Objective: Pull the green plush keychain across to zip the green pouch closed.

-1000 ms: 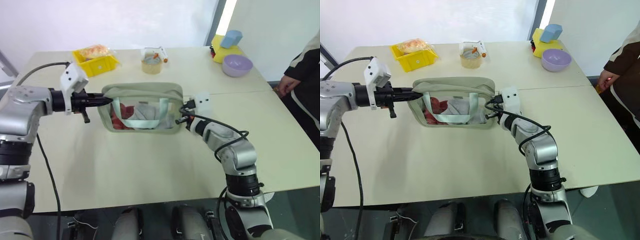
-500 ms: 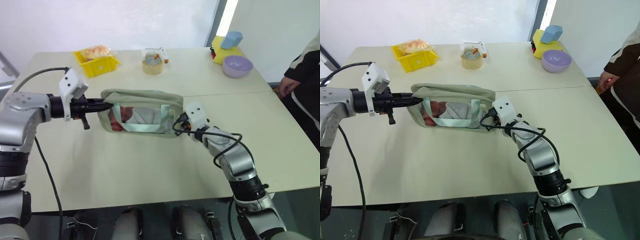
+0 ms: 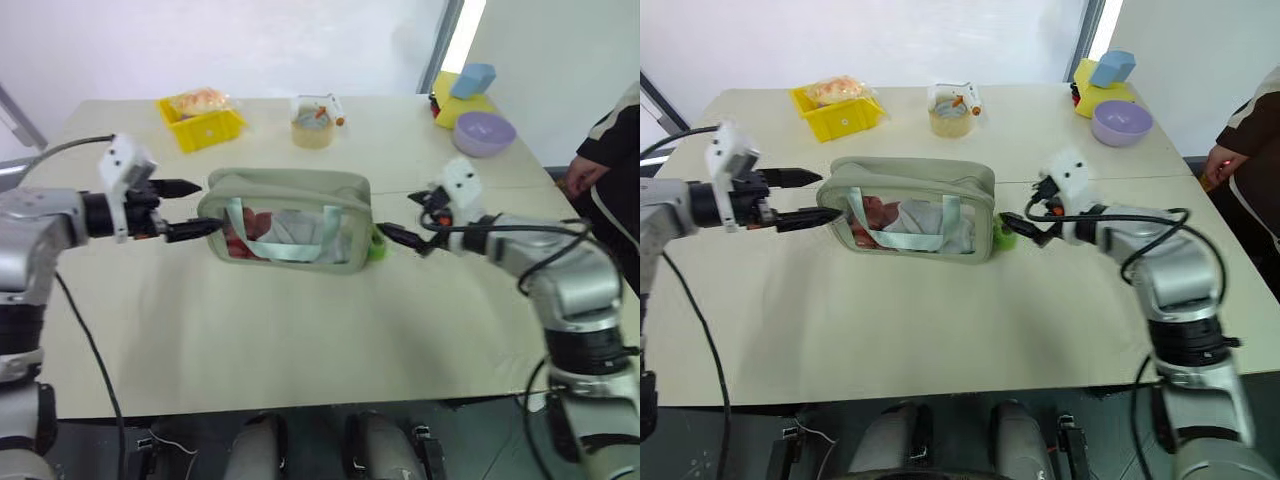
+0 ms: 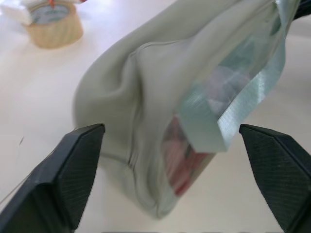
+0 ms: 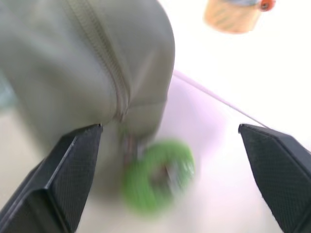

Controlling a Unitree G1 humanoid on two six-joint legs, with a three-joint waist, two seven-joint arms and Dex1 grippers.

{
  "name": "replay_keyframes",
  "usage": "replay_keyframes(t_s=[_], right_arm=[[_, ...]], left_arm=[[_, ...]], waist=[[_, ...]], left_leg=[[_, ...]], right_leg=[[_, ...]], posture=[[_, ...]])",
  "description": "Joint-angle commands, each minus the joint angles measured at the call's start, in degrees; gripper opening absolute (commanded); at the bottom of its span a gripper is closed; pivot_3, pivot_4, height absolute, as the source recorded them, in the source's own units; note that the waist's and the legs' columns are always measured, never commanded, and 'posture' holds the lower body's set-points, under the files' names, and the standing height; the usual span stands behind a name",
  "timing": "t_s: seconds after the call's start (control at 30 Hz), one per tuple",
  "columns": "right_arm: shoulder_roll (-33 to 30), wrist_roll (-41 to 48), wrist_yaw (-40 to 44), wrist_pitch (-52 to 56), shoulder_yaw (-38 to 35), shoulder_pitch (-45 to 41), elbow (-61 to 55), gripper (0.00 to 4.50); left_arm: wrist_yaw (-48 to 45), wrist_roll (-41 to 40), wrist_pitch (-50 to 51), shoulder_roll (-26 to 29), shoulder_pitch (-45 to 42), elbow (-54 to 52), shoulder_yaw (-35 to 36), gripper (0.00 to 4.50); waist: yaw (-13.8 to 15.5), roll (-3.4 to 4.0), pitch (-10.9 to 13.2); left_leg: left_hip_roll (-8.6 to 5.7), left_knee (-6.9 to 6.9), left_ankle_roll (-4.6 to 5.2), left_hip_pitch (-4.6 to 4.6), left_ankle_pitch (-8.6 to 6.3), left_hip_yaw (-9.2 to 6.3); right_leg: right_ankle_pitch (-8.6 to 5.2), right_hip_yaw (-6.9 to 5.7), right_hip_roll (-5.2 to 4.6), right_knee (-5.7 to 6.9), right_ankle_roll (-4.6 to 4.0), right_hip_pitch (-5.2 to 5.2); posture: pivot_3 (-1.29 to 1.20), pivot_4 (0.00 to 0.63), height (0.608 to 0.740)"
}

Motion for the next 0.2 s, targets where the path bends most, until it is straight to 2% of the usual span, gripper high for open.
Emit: replay_keyframes(t_s=[0.03, 0.1, 0.2], right_arm=[[-6.87, 6.78, 10.76, 1.49, -2.70, -1.18, -3.67, 4.41], [-10.77, 12.70, 15.41, 5.61, -4.64, -2.97, -5.68, 4.41], [-12.11, 17.90, 15.83, 9.87, -6.15, -4.78, -7.74, 4.41]], left_arm=[[-0.42, -1.28, 1.50, 3.52, 3.70, -3.51, 4.86, 4.49], [-0.50, -2.34, 2.94, 5.16, 6.69, -4.38, 8.19, 4.49], [0.14, -3.12, 3.28, 5.87, 9.12, -4.85, 10.71, 4.49]], waist=[[-0.01, 0.03, 0.02], [0.07, 0.05, 0.03], [0.02, 0.05, 0.03]], left_leg=[[0.01, 0.00, 0.01, 0.03, 0.00, 0.00], [0.04, 0.00, 0.03, 0.03, -0.02, 0.01], [0.10, 0.02, 0.03, 0.02, -0.02, 0.01]], right_leg=[[0.00, 0.00, 0.00, 0.00, 0.00, 0.00], [0.00, 0.00, 0.00, -0.06, -0.01, -0.01], [0.00, 0.00, -0.04, -0.06, -0.01, -0.02]], posture=[[0.00, 0.150, 0.739], [0.00, 0.150, 0.739], [0.00, 0.150, 0.739]])
